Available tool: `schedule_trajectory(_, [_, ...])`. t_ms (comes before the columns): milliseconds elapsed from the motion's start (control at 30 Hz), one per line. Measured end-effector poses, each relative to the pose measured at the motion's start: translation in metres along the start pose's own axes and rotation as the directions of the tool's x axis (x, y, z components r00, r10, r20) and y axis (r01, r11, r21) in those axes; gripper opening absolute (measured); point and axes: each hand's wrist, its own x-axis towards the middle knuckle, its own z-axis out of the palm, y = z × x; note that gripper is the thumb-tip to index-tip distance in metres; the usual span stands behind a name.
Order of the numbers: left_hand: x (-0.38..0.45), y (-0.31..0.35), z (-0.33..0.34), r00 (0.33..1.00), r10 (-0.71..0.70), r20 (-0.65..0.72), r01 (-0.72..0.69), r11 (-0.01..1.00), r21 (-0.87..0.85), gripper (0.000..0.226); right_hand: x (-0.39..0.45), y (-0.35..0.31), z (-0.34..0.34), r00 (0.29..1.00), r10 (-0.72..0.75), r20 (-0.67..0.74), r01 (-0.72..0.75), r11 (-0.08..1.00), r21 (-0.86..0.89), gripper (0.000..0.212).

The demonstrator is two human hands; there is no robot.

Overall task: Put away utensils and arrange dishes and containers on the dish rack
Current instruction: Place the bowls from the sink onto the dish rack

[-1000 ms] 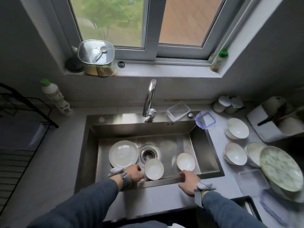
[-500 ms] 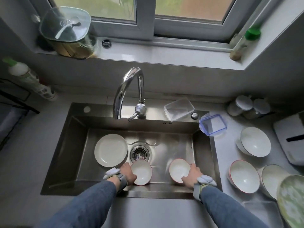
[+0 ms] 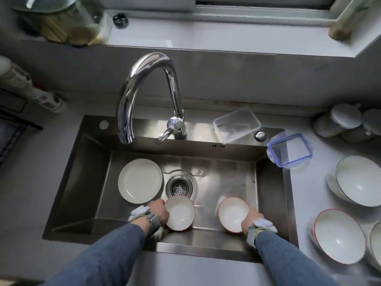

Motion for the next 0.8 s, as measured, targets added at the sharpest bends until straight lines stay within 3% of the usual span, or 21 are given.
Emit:
schedule_trajectory(167, [-0.045,-0.006,-0.03,0.996,-0.017,-0.089,-0.001,0.981,-0.193,0.032,-0.026,-0.012,-0.015,0.997,-0.077,-0.029,0.076,0.996,-0.04,0.025])
schedule_trajectory(500, [-0.132,-0.046,-0.078,0.979,-0.039,-0.198,-0.025,0.951,-0.309,0.028,-0.131,-0.065,-0.078,0.961,-0.258,-0.1,0.247,0.962,-0.112,0.03])
schedule_trajectory(800, [-0.184,-0.115,-0.094,0.946,-0.146,-0.29,0.014,0.91,-0.414,0.03,-0.165,-0.109,-0.077,0.843,-0.526,-0.116,0.461,0.816,-0.348,0.037])
